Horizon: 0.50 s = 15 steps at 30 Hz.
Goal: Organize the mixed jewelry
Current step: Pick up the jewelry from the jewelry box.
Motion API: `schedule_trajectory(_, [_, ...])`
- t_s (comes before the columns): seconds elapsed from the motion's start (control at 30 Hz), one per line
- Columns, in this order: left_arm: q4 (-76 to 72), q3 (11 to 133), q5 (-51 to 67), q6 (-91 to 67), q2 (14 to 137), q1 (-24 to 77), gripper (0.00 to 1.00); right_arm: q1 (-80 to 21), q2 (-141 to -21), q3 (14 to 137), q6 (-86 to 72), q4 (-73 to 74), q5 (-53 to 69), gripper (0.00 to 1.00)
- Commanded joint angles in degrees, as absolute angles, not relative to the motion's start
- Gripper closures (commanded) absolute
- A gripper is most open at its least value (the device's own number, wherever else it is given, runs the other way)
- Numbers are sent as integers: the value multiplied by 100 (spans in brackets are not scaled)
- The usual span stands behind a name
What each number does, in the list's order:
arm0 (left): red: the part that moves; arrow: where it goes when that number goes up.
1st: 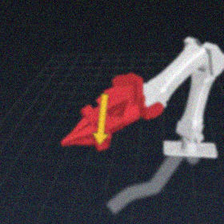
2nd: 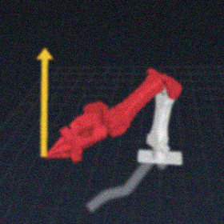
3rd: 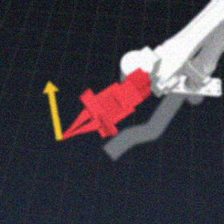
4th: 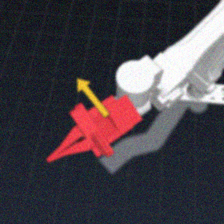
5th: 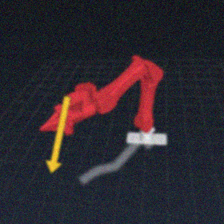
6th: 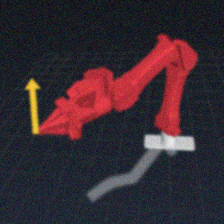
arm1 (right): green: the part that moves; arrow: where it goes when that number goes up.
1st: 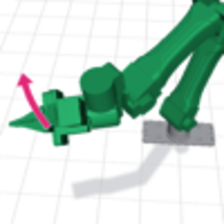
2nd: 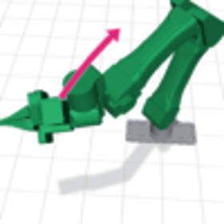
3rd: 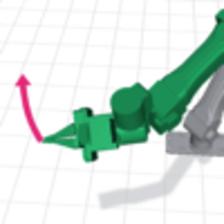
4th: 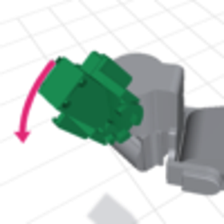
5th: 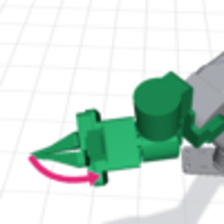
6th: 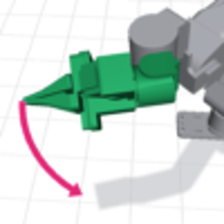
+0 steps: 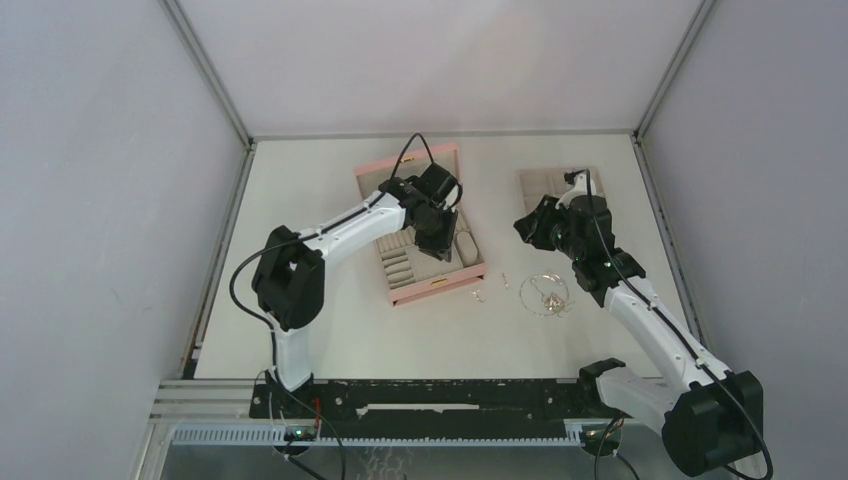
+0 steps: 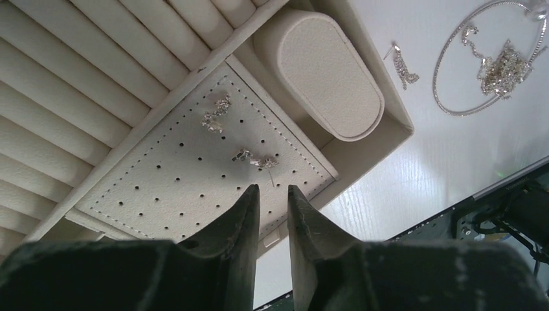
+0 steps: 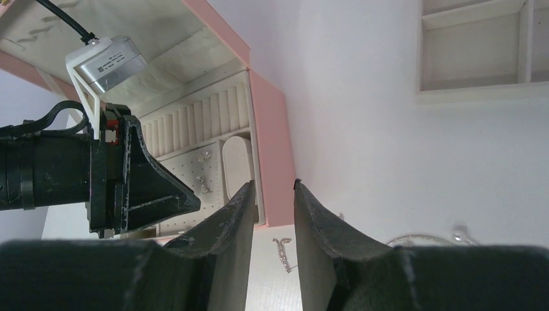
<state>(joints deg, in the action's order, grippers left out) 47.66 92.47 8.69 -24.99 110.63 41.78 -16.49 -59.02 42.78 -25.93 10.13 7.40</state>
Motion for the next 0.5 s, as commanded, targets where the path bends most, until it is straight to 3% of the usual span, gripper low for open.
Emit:
schedule_trajectory(0.0, [4607,9521,707,-2535,10851,4192,73,-1623,-5871,4298,-2511,889,773,63])
schedule_trajectory(0.47, [4551,9732,831,-2561,11044,4195,74,-1626,-5886,4298,-2503,888,782,63])
